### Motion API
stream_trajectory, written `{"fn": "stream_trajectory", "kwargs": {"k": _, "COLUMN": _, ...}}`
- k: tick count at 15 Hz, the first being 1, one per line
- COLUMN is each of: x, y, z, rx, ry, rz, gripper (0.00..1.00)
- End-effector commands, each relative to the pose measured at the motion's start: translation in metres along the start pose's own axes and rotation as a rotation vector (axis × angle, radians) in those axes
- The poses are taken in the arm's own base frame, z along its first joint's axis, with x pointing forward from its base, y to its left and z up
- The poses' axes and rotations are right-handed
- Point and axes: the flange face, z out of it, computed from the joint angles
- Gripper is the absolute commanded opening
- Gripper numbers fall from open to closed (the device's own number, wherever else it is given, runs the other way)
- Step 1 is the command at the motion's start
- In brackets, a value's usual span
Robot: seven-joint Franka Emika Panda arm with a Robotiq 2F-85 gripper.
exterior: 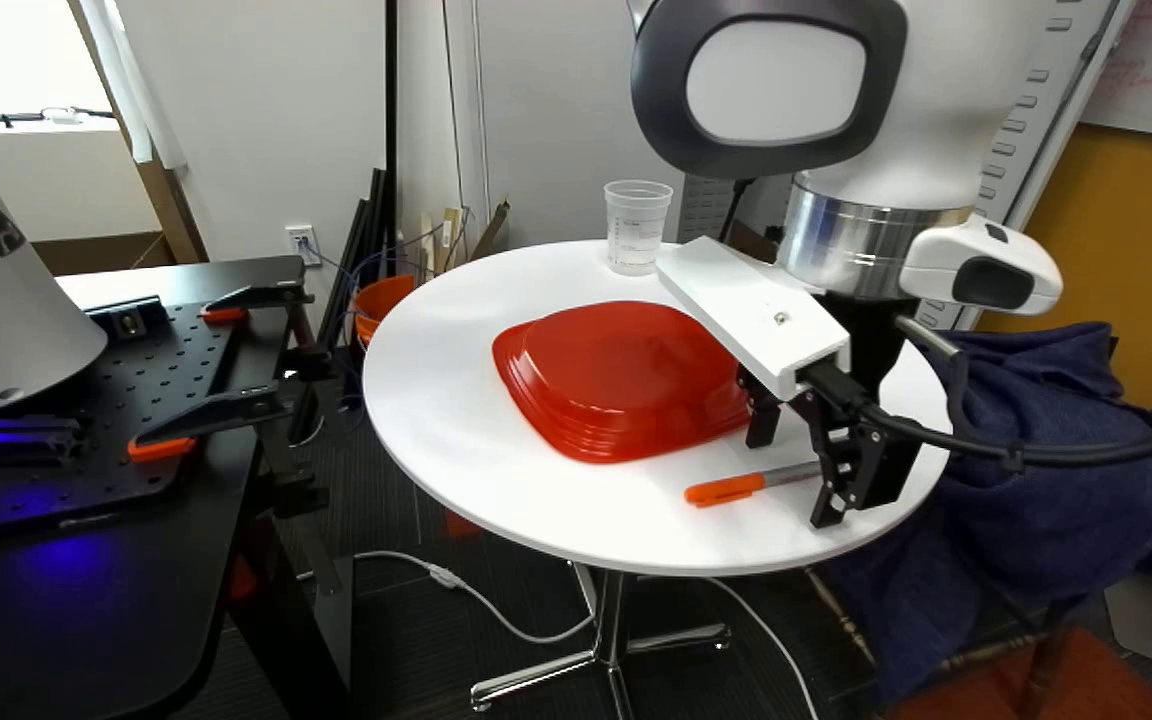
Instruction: Put the orange marker in the clear cup
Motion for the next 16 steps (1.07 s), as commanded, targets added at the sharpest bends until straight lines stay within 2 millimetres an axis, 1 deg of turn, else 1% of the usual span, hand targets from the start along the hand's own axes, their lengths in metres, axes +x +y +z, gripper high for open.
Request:
{"fn": "stream_trajectory", "kwargs": {"k": 1, "x": 0.008, "y": 0.0, "z": -0.001, "rx": -0.027, "ry": -0.03, "rz": 0.032, "gripper": 0.64}}
{"fn": "stream_trajectory", "kwargs": {"k": 2, "x": 0.008, "y": 0.0, "z": -0.001, "rx": -0.03, "ry": -0.031, "rz": 0.034, "gripper": 0.62}}
{"fn": "stream_trajectory", "kwargs": {"k": 3, "x": 0.009, "y": 0.0, "z": 0.0, "rx": -0.031, "ry": -0.031, "rz": 0.039, "gripper": 0.55}}
{"fn": "stream_trajectory", "kwargs": {"k": 6, "x": 0.012, "y": -0.002, "z": -0.003, "rx": -0.029, "ry": -0.033, "rz": 0.044, "gripper": 0.3}}
{"fn": "stream_trajectory", "kwargs": {"k": 8, "x": 0.015, "y": -0.004, "z": -0.005, "rx": -0.028, "ry": -0.036, "rz": 0.044, "gripper": 0.17}}
{"fn": "stream_trajectory", "kwargs": {"k": 10, "x": 0.015, "y": -0.004, "z": -0.006, "rx": -0.028, "ry": -0.036, "rz": 0.044, "gripper": 0.01}}
{"fn": "stream_trajectory", "kwargs": {"k": 12, "x": 0.015, "y": -0.003, "z": -0.006, "rx": -0.028, "ry": -0.035, "rz": 0.046, "gripper": 0.0}}
{"fn": "stream_trajectory", "kwargs": {"k": 13, "x": 0.014, "y": -0.004, "z": -0.007, "rx": -0.028, "ry": -0.035, "rz": 0.05, "gripper": 0.03}}
{"fn": "stream_trajectory", "kwargs": {"k": 16, "x": 0.009, "y": -0.003, "z": -0.015, "rx": -0.021, "ry": -0.032, "rz": 0.063, "gripper": 0.03}}
